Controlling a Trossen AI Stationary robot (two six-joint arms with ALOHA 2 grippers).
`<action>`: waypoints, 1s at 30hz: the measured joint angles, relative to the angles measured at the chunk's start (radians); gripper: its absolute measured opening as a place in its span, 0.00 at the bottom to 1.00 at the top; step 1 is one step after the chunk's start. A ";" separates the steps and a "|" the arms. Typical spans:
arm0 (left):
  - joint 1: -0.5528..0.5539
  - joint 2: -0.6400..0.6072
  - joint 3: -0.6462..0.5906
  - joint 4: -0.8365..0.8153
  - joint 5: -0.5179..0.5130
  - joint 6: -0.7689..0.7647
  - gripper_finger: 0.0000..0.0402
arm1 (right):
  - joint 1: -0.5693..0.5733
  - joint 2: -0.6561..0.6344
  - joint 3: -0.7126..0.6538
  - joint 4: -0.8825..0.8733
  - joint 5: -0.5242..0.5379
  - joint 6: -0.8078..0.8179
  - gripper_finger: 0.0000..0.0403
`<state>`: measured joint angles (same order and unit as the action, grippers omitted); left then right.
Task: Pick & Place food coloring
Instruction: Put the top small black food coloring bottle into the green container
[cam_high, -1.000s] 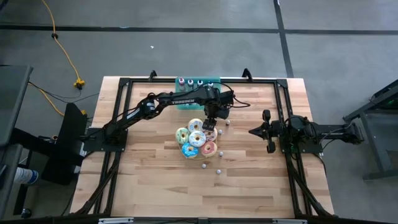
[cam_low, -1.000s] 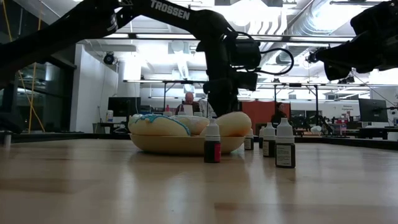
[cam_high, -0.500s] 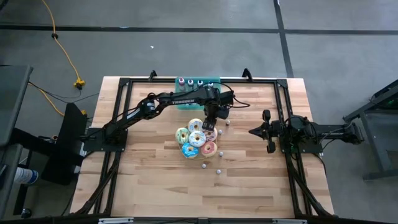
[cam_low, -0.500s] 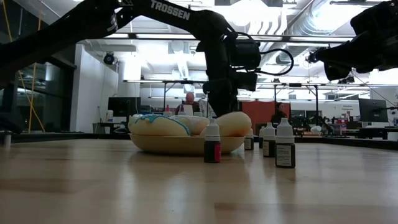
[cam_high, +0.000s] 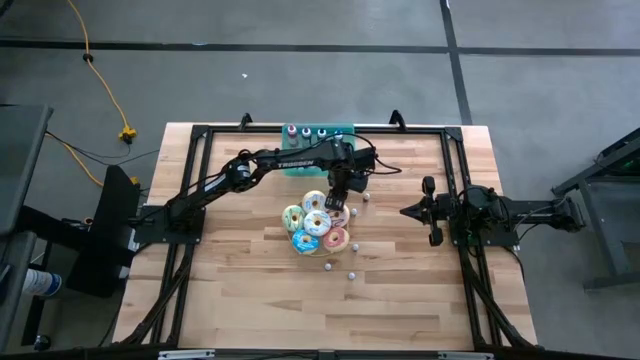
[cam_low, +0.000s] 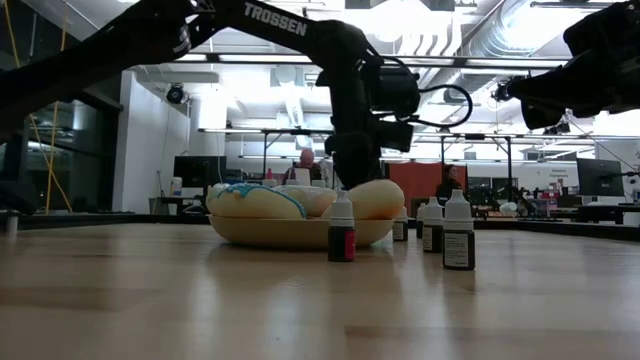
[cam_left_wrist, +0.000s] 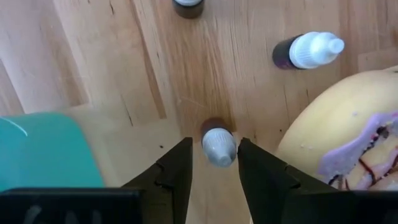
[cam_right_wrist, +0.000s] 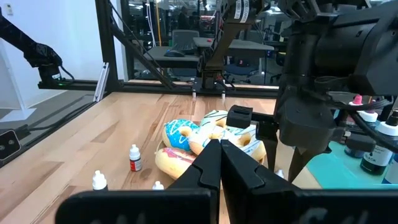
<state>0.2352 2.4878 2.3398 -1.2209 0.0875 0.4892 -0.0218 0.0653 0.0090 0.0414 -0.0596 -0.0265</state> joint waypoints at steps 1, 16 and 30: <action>0.000 0.000 0.000 0.001 0.000 0.000 0.30 | 0.000 0.000 0.000 0.000 0.000 0.000 0.00; 0.000 0.000 0.000 0.008 -0.018 0.000 0.25 | 0.000 0.000 0.000 0.000 0.000 0.000 0.00; 0.000 -0.002 0.002 0.003 -0.017 -0.032 0.07 | 0.000 0.000 0.000 0.000 0.000 0.000 0.00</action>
<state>0.2348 2.4863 2.3423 -1.2176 0.0704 0.4569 -0.0219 0.0651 0.0089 0.0414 -0.0594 -0.0265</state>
